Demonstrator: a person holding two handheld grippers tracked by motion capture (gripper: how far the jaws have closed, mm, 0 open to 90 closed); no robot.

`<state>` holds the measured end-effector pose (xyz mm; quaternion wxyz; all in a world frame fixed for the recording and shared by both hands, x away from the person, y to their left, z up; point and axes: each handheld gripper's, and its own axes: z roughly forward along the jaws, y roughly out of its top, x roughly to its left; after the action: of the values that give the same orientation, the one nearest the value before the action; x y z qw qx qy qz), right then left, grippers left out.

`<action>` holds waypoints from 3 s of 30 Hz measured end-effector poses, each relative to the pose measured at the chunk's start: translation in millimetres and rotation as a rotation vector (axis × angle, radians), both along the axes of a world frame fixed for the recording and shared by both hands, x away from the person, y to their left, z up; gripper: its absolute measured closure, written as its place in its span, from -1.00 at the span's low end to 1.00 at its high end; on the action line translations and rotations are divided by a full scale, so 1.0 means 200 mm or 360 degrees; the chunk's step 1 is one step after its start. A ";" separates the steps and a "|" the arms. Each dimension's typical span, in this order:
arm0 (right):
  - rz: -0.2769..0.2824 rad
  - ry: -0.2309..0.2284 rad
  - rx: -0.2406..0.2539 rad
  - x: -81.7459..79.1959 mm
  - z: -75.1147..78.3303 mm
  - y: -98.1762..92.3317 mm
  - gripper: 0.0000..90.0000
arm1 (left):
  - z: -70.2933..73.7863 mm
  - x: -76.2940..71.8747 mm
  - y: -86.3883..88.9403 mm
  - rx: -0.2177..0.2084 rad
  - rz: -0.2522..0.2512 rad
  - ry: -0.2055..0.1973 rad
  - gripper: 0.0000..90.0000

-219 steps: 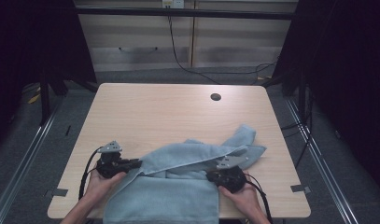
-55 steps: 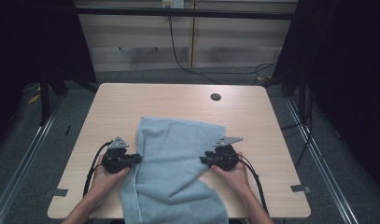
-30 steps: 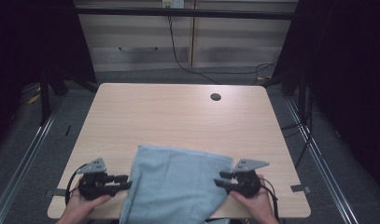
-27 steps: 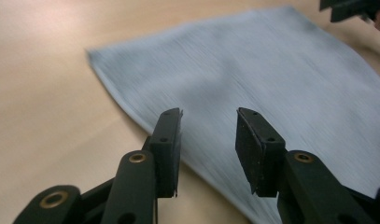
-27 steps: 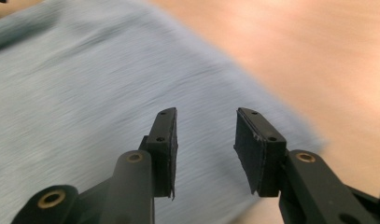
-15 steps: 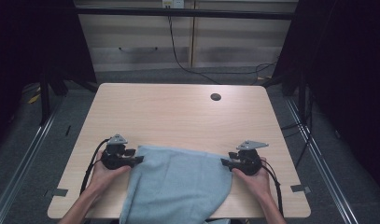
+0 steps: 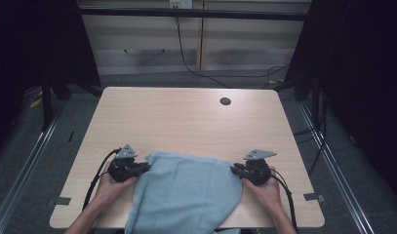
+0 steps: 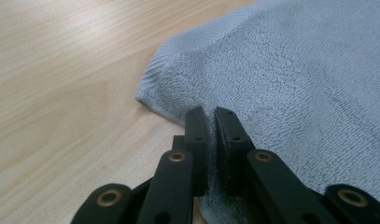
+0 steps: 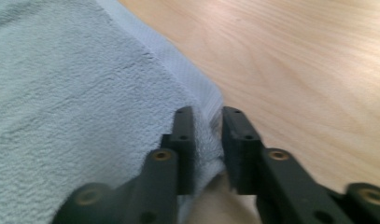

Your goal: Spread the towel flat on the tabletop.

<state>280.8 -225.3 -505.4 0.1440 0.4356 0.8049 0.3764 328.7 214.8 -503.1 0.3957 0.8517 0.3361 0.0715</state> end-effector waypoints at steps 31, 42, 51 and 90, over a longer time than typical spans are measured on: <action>0.0020 -0.0726 0.0475 0.16 1.08 0.03 0.89 | 0.78 0.07 0.25 -0.0601 0.0224 -0.0518 0.91; -0.0042 -0.0627 0.0413 0.42 0.99 0.06 0.89 | 0.72 0.34 0.23 -0.0593 0.0322 -0.0372 0.91; -0.0140 -0.0552 0.0274 0.72 1.02 0.08 0.86 | 0.73 0.61 0.16 -0.0574 0.0409 -0.0320 0.88; 0.0072 -0.0219 0.0296 -0.01 0.39 0.06 0.44 | 0.30 -0.07 0.14 -0.0318 0.0079 -0.0090 0.27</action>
<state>278.8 -213.4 -427.6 0.1494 0.4020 0.7644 0.4815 313.8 243.4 -443.4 0.4862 0.7970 0.3513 0.0715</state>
